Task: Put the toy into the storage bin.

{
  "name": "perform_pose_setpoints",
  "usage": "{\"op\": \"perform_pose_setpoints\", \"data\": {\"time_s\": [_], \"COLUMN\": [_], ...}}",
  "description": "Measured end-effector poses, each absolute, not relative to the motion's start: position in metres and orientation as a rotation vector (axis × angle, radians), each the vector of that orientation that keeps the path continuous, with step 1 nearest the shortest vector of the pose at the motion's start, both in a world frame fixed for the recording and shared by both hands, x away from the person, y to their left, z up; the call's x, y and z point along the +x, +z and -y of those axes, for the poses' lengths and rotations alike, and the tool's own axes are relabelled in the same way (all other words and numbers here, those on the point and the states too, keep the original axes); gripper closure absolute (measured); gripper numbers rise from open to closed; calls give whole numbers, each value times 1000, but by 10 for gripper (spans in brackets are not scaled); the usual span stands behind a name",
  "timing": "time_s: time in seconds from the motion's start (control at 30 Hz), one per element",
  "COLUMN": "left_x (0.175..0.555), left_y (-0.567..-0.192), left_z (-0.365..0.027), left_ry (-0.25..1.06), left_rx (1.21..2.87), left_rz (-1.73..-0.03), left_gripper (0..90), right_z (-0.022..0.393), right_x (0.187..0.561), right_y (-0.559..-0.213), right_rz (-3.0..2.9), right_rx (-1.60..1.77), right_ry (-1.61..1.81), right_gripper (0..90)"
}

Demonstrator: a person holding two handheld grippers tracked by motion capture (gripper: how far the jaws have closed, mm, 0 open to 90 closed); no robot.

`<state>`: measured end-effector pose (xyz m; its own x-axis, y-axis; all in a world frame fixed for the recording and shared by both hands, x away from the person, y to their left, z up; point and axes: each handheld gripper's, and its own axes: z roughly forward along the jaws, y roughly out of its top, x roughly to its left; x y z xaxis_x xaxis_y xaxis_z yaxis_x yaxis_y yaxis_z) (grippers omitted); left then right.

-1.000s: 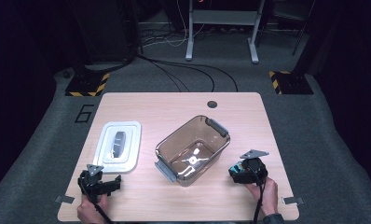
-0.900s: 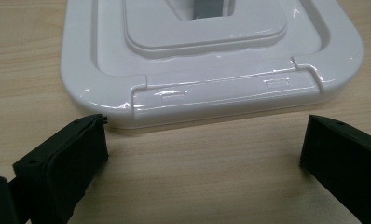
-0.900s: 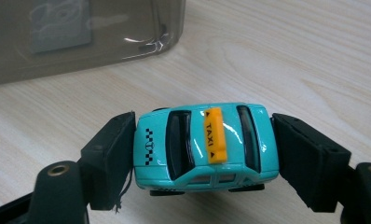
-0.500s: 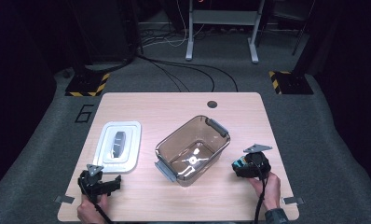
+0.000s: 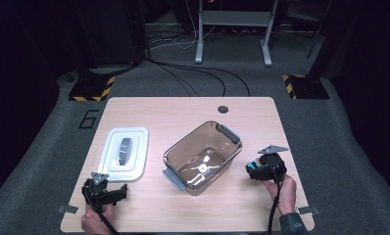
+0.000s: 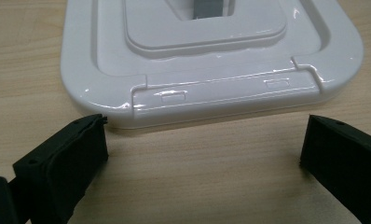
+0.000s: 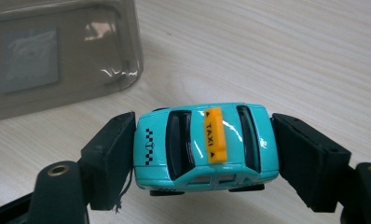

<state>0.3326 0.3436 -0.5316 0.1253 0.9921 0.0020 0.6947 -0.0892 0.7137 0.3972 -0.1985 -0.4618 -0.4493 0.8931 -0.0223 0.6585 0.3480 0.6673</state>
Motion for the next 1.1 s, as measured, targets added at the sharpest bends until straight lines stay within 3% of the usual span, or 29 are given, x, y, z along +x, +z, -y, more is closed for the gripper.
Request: {"op": "perform_pose_setpoints", "data": {"time_s": [1.1], "left_x": [332], "left_y": [-532], "left_z": [-343], "left_ry": [685], "left_rx": [1842], "left_rz": [-1628], "left_gripper": [0], "right_z": [204], "right_x": [422], "right_y": [-426], "right_rz": [-2169], "right_rx": [1360], "right_ry": [813], "right_gripper": [238]}}
